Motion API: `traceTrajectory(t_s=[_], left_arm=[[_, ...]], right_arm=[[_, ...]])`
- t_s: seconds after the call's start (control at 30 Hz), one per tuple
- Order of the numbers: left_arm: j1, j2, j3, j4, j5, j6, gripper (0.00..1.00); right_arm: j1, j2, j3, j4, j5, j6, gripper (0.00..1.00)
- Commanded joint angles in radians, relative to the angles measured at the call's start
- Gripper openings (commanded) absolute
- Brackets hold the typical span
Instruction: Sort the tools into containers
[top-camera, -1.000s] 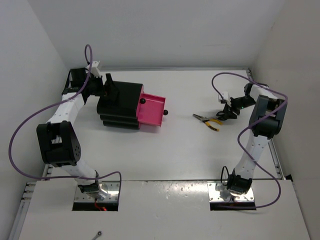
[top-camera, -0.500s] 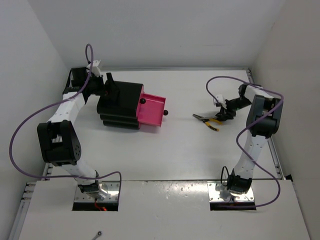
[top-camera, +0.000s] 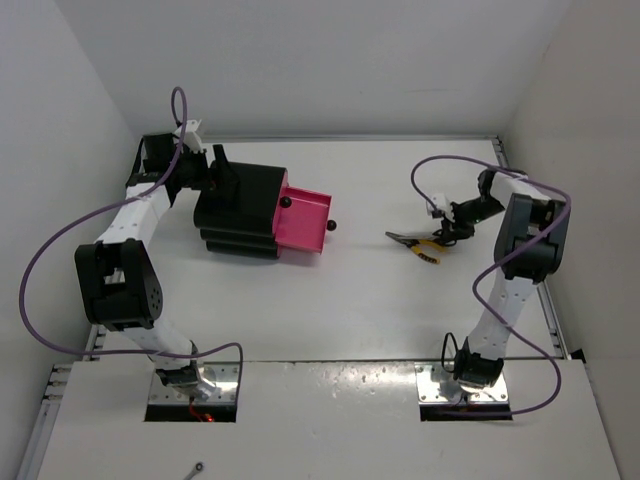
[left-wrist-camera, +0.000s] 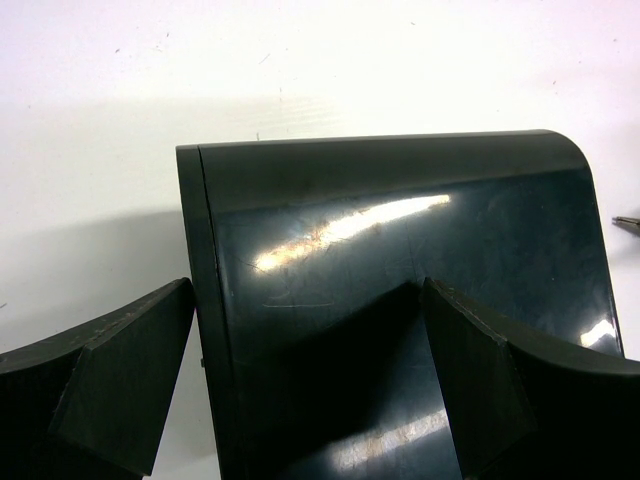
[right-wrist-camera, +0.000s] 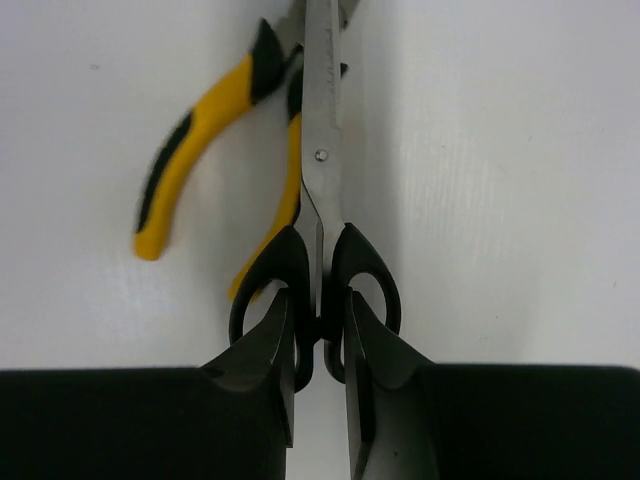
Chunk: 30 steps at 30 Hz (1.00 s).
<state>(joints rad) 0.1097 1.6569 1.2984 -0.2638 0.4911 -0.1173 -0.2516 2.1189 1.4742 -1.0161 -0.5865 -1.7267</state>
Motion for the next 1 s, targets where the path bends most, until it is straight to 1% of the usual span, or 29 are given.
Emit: traceTrajectory(t_s=[0.0,0.07,0.2,0.27,0.33,0.37,0.43,0.47,0.53,0.57,0.6,0.67,0.8,0.9,0.97], left_arm=[[-0.042,0.081,-0.062,-0.198,-0.079,0.077,1.00],[-0.042,0.081,-0.062,-0.198,-0.069,0.077,1.00],[-0.042,0.081,-0.062,-0.198,-0.069,0.077,1.00],[-0.042,0.081,-0.062,-0.198,-0.069,0.077,1.00],[-0.042,0.081,-0.062,-0.198,-0.069,0.077,1.00],[-0.042,0.090,-0.062,-0.198,-0.069,0.077,1.00],[-0.042,0.090,-0.062,-0.198,-0.060,0.077,1.00],[-0.042,0.090,-0.062,-0.198,-0.060,0.077,1.00],[-0.042,0.090,-0.062,-0.198,-0.060,0.077,1.00],[-0.042,0.090,-0.062,-0.198,-0.060,0.077,1.00],[-0.042,0.090,-0.062,-0.198,-0.060,0.077,1.00],[-0.042,0.090,-0.062,-0.198,-0.060,0.077,1.00],[-0.042,0.090,-0.062,-0.198,-0.060,0.077,1.00],[-0.042,0.090,-0.062,-0.198,-0.060,0.077,1.00],[-0.042,0.090,-0.062,-0.198,-0.051,0.077,1.00]], right_arm=[[0.006,-0.152,0.000,-0.113,-0.056,-0.020,0.00],[0.006,-0.191,0.000,-0.150,-0.070,0.015,0.00],[0.055,-0.270,0.011,-0.171,-0.084,0.114,0.00],[0.110,-0.307,0.020,-0.159,-0.070,0.241,0.00],[0.161,-0.330,0.032,-0.109,-0.043,0.359,0.00],[0.214,-0.339,0.053,-0.089,-0.030,0.481,0.00],[0.267,-0.352,0.075,-0.027,-0.030,0.612,0.00],[0.317,-0.361,0.095,0.011,-0.009,0.788,0.00],[0.360,-0.350,0.145,0.074,0.000,0.913,0.00],[0.395,-0.350,0.164,0.089,0.013,1.047,0.00],[0.414,-0.320,0.181,0.120,0.030,1.117,0.00],[0.458,-0.288,0.253,0.111,0.056,1.243,0.00],[0.526,-0.209,0.362,0.088,0.085,1.377,0.00],[0.598,-0.134,0.460,0.004,0.157,1.386,0.00],[0.624,-0.093,0.535,-0.074,0.192,1.386,0.00]])
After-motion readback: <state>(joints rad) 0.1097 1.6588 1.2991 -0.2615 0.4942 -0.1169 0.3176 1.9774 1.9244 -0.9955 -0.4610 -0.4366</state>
